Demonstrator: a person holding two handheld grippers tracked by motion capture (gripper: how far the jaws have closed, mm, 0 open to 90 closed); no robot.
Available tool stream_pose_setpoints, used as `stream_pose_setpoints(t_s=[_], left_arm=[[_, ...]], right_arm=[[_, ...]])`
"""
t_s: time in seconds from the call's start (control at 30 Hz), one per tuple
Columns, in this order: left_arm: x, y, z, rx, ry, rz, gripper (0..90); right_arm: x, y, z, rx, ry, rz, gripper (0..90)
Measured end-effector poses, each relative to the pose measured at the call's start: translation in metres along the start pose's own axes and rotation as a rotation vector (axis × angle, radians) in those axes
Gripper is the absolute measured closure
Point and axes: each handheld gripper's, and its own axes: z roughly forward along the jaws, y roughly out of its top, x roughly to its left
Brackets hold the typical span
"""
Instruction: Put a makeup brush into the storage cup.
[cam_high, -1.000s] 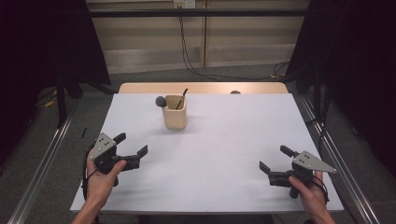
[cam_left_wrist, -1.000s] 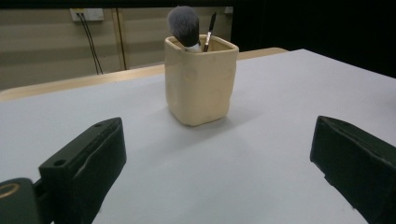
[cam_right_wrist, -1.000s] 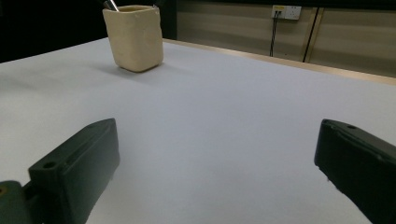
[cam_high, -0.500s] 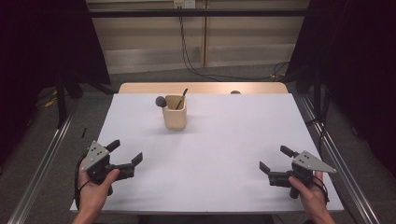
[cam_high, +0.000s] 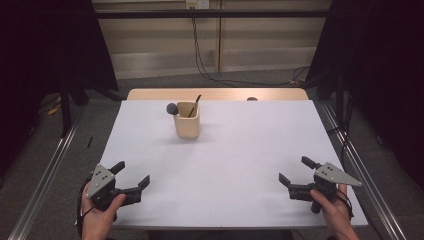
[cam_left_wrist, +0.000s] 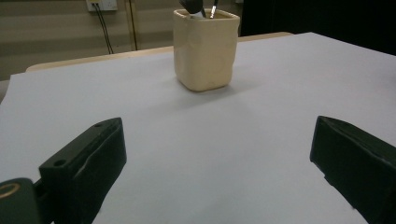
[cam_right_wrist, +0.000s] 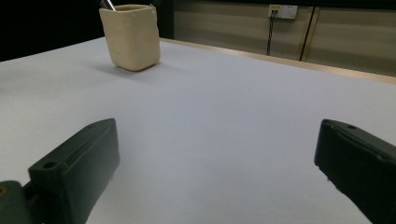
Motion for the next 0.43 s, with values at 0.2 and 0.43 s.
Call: stream_pose_setpoints(t_s=[0.2, 0.43], left_arm=[[0.0013, -0.0028, -0.007, -0.015, 0.023, 0.023, 4.9], [0.0044, -0.0046, -0.0079, 0.0, 0.025, -0.005, 4.1]], right_arm=[[-0.0006, -0.0002, 0.0006, 0.001, 0.002, -0.006, 0.0], [-0.0021, -0.0002, -0.0022, -0.004, -0.004, 0.003, 0.0]])
